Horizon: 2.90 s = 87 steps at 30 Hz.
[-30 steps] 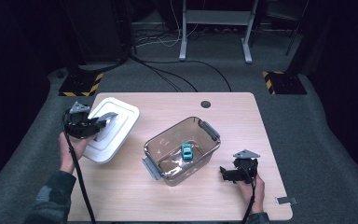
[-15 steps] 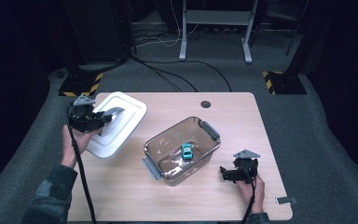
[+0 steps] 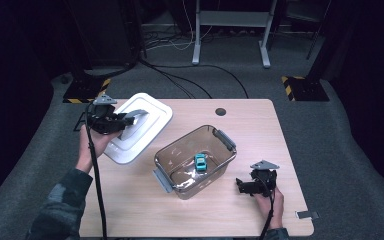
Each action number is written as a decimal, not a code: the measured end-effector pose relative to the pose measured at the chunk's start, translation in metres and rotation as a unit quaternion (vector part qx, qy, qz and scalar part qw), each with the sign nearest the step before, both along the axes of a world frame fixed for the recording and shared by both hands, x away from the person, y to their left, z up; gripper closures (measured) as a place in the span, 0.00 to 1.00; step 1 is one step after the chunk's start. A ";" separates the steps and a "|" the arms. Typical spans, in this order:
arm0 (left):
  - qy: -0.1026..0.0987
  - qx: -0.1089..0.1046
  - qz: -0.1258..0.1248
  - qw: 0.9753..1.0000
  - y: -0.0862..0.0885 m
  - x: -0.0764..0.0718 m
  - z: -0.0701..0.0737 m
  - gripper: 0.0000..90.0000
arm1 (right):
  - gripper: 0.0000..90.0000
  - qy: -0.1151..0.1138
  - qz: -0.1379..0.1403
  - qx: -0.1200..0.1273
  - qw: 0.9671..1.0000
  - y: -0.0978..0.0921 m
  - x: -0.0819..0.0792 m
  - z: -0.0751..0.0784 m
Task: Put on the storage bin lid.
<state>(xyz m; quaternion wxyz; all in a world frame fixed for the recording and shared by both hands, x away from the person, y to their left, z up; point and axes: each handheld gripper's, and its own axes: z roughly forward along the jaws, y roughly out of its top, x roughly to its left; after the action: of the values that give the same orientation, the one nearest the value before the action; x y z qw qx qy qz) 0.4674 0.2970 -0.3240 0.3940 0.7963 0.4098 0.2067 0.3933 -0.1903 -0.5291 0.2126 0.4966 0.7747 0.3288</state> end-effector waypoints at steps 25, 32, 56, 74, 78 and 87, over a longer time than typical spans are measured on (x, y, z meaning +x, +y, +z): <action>0.000 -0.005 -0.052 0.999 -0.044 -0.002 0.031 0.74 | 0.01 0.001 -0.005 0.003 1.000 0.000 0.000 0.000; 0.002 -0.005 -0.067 0.998 -0.058 -0.007 0.036 0.74 | 0.01 0.001 -0.007 0.003 1.000 0.000 0.000 0.000; 0.015 0.002 -0.101 0.995 -0.104 -0.019 0.039 0.74 | 0.01 0.001 -0.008 0.004 1.000 0.000 0.000 0.000; 0.036 0.023 -0.125 0.991 -0.142 -0.020 0.015 0.74 | 0.01 0.001 -0.010 0.005 1.000 0.001 0.000 0.000; 0.044 0.021 -0.130 0.990 -0.147 -0.020 0.010 0.74 | 0.01 0.001 -0.011 0.005 1.000 0.001 0.000 0.000; 0.051 0.011 -0.136 0.989 -0.155 -0.018 -0.001 0.74 | 0.01 0.000 -0.010 0.004 1.000 0.001 0.000 0.000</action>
<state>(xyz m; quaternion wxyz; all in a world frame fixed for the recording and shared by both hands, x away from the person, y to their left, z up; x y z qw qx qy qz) 0.4490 0.1416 -0.3254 0.3881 0.8585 0.3148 0.1149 0.3935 -0.1896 -0.5290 0.2137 0.5054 0.7682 0.3298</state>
